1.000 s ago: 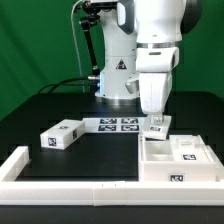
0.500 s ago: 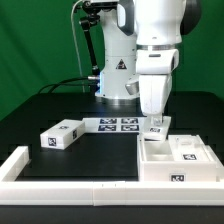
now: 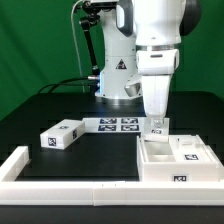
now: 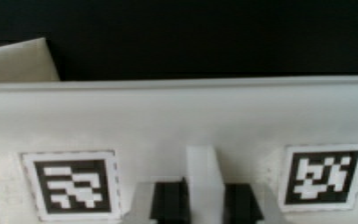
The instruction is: Assemble cabinet
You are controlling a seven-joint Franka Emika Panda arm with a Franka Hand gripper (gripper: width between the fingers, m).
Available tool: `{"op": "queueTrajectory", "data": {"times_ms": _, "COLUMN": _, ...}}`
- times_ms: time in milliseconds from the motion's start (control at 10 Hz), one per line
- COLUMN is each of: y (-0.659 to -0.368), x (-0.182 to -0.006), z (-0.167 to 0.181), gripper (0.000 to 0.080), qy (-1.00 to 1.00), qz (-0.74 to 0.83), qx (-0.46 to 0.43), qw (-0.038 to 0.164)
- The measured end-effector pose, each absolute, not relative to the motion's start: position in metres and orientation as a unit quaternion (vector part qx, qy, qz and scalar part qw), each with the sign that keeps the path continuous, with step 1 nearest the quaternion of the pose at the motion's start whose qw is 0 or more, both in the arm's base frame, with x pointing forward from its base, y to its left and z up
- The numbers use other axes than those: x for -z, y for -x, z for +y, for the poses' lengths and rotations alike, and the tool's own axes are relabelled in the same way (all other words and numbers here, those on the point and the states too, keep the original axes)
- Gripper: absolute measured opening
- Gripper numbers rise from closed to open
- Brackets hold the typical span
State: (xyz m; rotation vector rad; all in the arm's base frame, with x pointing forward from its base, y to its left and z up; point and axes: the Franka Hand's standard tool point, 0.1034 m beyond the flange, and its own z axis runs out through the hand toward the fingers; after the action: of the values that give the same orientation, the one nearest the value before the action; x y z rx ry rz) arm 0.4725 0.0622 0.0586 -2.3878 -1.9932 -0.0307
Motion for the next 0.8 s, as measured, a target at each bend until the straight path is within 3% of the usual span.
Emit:
{"op": "queueTrajectory", "data": {"times_ms": 500, "y": -0.474, "x": -0.057, "z": 0.058, "gripper": 0.0068, "qy": 0.747, "qz": -0.665, "qx": 0.011, "qw": 0.016}}
{"op": "queueTrajectory", "data": {"times_ms": 800, "y": -0.495, "x": -0.057, "z": 0.056, "gripper": 0.0068, "qy": 0.737, "qz": -0.675, "qx": 0.019, "qw": 0.014}}
